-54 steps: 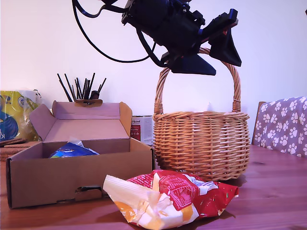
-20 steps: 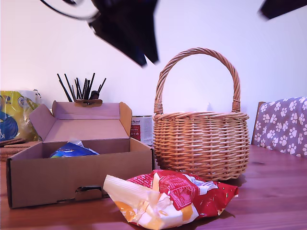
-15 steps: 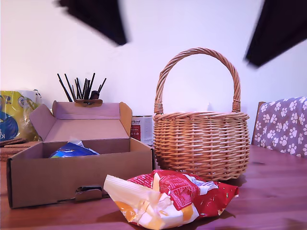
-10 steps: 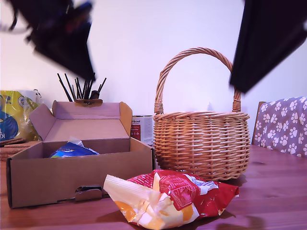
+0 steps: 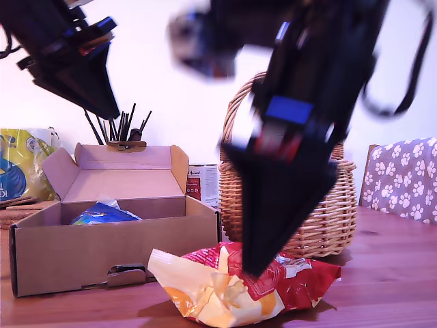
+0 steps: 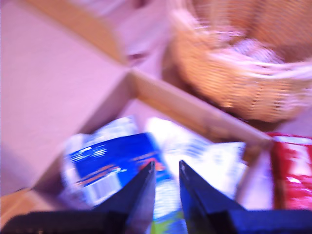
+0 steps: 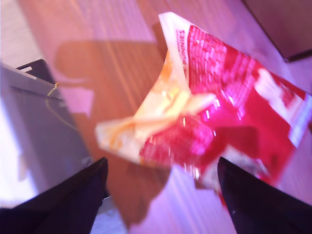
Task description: Move the bags of Easter eggs from the cardboard box on the left into the woven basket on the right side.
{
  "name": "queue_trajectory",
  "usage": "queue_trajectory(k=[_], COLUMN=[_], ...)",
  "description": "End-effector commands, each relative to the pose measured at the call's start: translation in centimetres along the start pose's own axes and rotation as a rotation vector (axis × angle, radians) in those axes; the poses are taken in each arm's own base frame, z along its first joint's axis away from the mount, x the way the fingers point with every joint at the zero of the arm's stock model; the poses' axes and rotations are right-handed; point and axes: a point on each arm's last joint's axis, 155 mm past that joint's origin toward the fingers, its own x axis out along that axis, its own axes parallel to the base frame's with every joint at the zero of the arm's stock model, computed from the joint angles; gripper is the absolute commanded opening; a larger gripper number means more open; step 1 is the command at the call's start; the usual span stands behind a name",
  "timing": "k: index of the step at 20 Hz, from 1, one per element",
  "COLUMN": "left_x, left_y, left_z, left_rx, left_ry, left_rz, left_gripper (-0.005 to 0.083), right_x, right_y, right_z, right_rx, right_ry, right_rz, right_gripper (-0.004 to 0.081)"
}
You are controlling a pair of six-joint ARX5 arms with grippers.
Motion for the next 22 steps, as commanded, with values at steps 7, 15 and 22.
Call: queue_trajectory(k=[7,15,22], left_x=[1.1,3.6,4.3], left_y=[-1.6,-0.8,1.2], left_z=[-0.4,-3.0,-2.6], left_rx=[0.005,-0.032,-0.035], left_ry=[0.011,0.113,0.096], left_rz=[-0.093,-0.091,0.0], left_gripper=[0.0136,0.0247,0.0674], right_x=[3.3,2.7,-7.3], right_y=[-1.5,-1.2,-0.9], right_z=[1.3,1.0,5.5], right_rx=[0.012,0.076,0.133], right_ry=[-0.01,0.003,-0.25], right_rz=[0.02,0.029,-0.027], right_gripper=[0.0607,-0.0013,-0.0013])
